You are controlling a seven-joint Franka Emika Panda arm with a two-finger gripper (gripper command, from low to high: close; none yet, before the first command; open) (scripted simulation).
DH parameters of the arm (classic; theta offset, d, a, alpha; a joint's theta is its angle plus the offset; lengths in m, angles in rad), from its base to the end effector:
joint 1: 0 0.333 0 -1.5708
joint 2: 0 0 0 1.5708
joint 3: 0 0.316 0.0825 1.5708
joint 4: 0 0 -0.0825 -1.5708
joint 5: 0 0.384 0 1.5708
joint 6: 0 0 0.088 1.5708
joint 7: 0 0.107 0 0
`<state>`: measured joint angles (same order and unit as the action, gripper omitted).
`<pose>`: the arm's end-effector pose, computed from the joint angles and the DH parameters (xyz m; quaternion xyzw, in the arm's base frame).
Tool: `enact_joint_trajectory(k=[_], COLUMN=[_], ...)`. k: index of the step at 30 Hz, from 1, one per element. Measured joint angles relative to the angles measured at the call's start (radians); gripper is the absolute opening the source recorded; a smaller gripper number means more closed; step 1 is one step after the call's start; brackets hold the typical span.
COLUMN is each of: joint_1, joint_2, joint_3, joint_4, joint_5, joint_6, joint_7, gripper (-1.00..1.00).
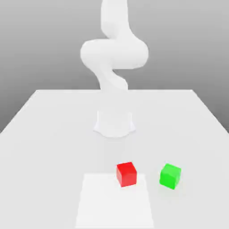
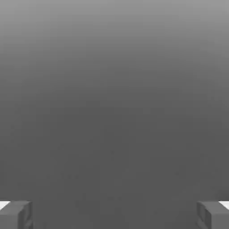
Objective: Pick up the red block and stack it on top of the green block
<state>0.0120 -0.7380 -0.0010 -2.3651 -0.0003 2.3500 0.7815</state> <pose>0.3732 0.0040 0.6610 -0.8669 0.3514 -0.3261 0.1367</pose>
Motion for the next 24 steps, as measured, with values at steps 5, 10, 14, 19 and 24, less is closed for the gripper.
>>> enact_joint_trajectory(k=[5, 10, 14, 19, 24], joint_1=[0.029, 0.059, 0.08, 0.102, 0.102], joint_2=[0.151, 0.303, 0.439, 0.709, 0.903], joint_3=[-0.003, -0.007, -0.006, 0.0, 0.0], joint_4=[-0.153, -0.307, -0.441, -0.547, -0.531], joint_5=[-0.001, -0.002, -0.001, 0.0, 0.002], joint_6=[0.119, 0.238, 0.341, 0.547, 0.711], joint_7=[-0.045, -0.09, -0.132, -0.174, -0.178], gripper=[0.0, 0.0, 0.0, 0.0, -1.0])
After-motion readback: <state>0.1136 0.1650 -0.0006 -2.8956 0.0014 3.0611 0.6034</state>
